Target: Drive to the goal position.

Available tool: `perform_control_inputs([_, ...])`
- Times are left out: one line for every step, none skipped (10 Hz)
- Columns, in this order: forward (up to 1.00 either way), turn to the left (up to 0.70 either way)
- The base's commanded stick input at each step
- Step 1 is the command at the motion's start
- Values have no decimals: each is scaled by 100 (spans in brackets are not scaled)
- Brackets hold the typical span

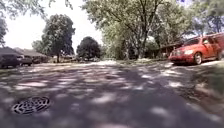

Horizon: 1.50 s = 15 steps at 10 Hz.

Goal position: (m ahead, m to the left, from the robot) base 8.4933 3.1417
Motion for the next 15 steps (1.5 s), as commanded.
perform_control_inputs([50,0])
perform_control_inputs([50,0])
perform_control_inputs([50,0])
perform_control_inputs([50,0])
perform_control_inputs([50,0])
perform_control_inputs([50,0])
perform_control_inputs([50,0])
perform_control_inputs([50,0])
perform_control_inputs([50,0])
perform_control_inputs([50,0])
perform_control_inputs([50,0])
perform_control_inputs([50,0])
perform_control_inputs([50,0])
perform_control_inputs([50,0])
perform_control_inputs([50,0])
